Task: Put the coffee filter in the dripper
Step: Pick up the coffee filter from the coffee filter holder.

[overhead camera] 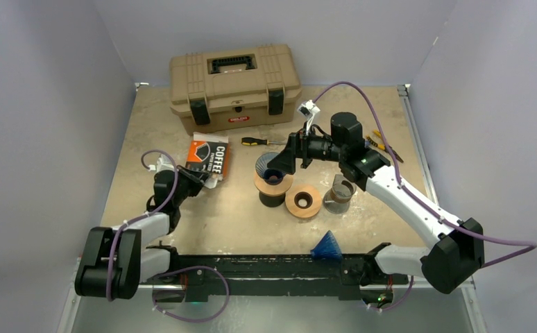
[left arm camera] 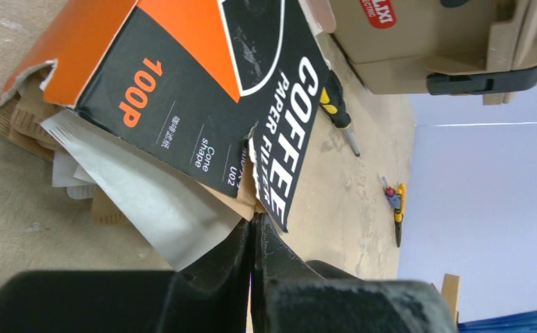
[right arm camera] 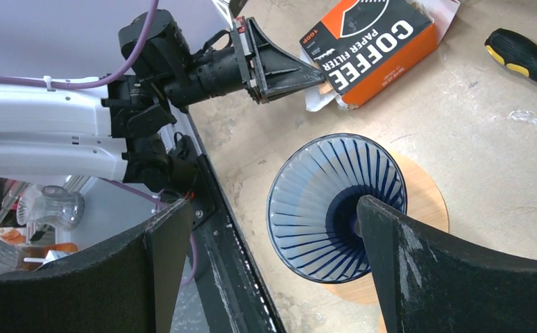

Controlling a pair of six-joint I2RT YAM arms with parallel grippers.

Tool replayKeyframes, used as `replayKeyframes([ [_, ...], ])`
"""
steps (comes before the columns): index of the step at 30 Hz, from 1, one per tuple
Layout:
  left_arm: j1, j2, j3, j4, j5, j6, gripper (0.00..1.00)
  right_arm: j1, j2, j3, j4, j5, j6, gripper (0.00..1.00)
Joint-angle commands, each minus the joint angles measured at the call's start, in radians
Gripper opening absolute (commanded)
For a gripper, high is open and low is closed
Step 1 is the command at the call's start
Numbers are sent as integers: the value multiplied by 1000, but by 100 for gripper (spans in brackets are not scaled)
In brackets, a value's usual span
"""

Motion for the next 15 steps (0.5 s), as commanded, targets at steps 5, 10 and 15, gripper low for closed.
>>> replayKeyframes([
  [5,7,-145,-62,-34,1,-4,0,-5,-11,37,26,-12,-9,92],
  [10,7,-234,-69,-107,-6,2,0,-5,-14,35,29,-9,-7,92],
  [15,7,-308,-67,-158,-13,-5,0,-5,-20,34,33,-8,-3,92],
])
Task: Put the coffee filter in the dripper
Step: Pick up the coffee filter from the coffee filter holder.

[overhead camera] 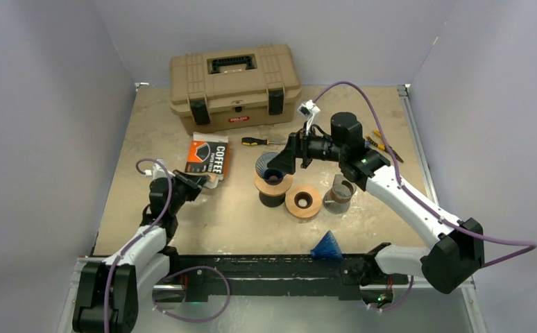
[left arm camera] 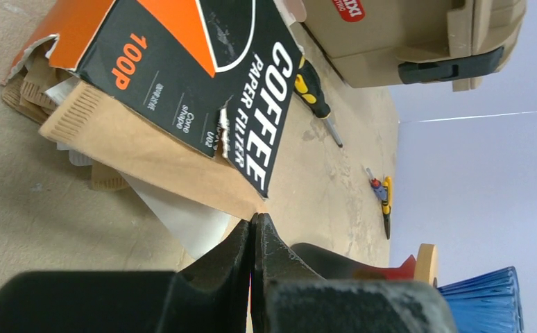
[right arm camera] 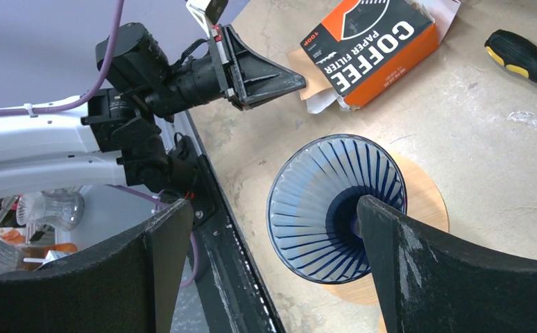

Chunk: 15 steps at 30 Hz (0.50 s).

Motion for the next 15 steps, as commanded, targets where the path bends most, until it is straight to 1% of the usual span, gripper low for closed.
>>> replayKeyframes([
  [1,7,-66,-3,-42,-15,-8,0,-5,-20,32,32,-8,-2,92],
  [10,7,-200,15,-192,-29,7,0,-5,-23,29,45,-14,6,92],
  [15,7,-250,23,-240,-28,16,0,-5,-25,28,48,-17,8,92],
])
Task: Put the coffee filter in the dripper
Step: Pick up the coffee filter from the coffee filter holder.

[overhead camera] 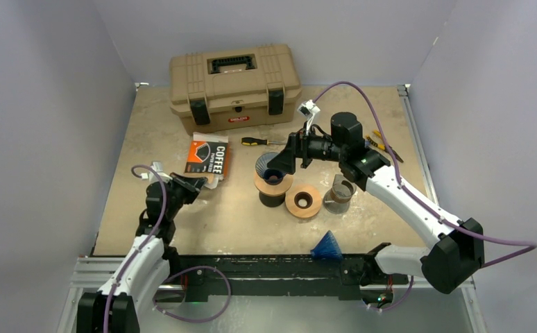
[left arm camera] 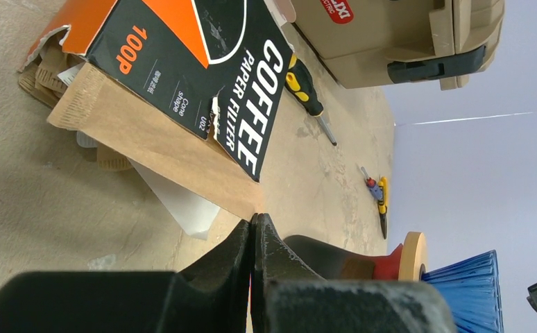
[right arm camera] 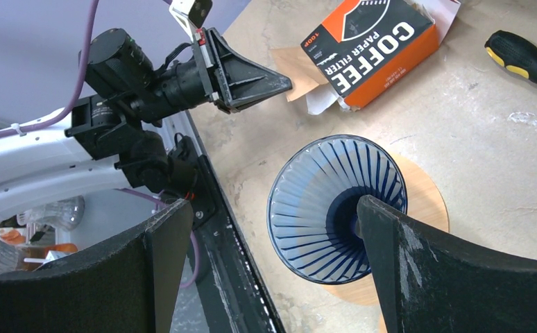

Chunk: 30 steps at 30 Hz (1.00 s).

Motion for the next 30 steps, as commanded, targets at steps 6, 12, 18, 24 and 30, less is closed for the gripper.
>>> replayKeyframes([
  [6,7,-51,61,-83,-2,24,0,-5,-32,31,48,-16,6,93],
  [12,7,-82,99,-124,7,34,0,-5,-34,35,34,-24,-3,93],
  [18,7,-110,160,-180,13,64,0,-5,-31,41,30,-31,-7,94],
  [24,7,-116,220,-215,20,91,0,-5,-31,41,19,-28,-8,94],
  [30,7,-107,271,-218,45,108,0,-5,-33,44,15,-23,-11,95],
])
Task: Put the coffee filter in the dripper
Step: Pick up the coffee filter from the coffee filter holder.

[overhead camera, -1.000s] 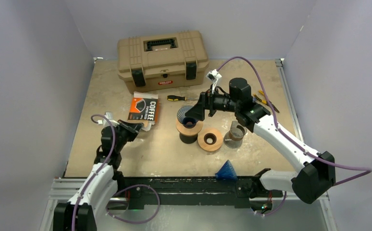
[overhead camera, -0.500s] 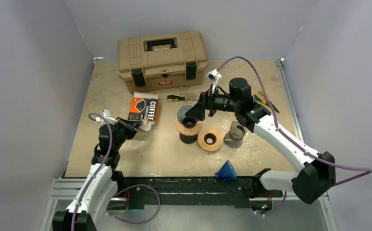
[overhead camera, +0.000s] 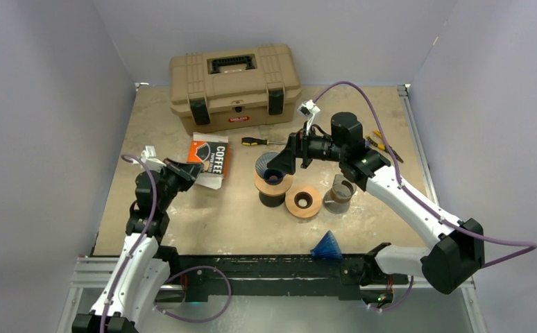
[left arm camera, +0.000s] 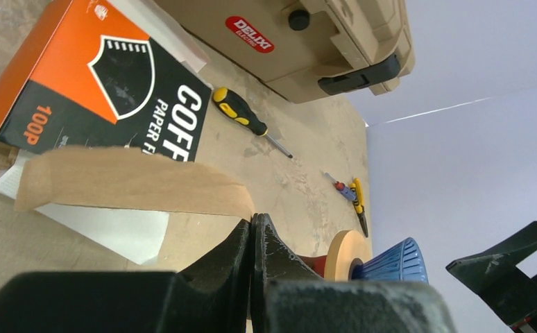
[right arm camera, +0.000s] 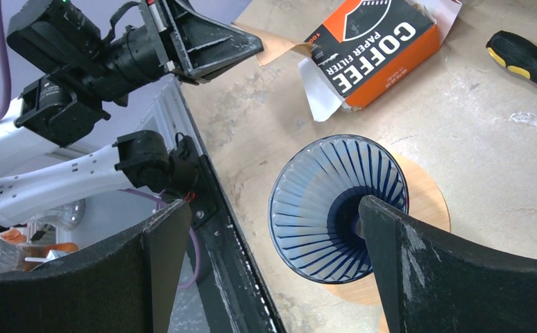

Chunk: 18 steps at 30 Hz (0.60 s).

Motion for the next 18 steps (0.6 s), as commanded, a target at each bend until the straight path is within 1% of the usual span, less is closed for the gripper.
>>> replayKeyframes([
  [1,6,4,76,3,37,41,0,-5,-31,43,18,-20,-12,95],
  [9,5,22,130,12,98,57,0,-5,-36,45,10,-13,-13,96],
  [18,5,80,191,22,210,121,0,-5,-36,77,-57,70,-46,99],
])
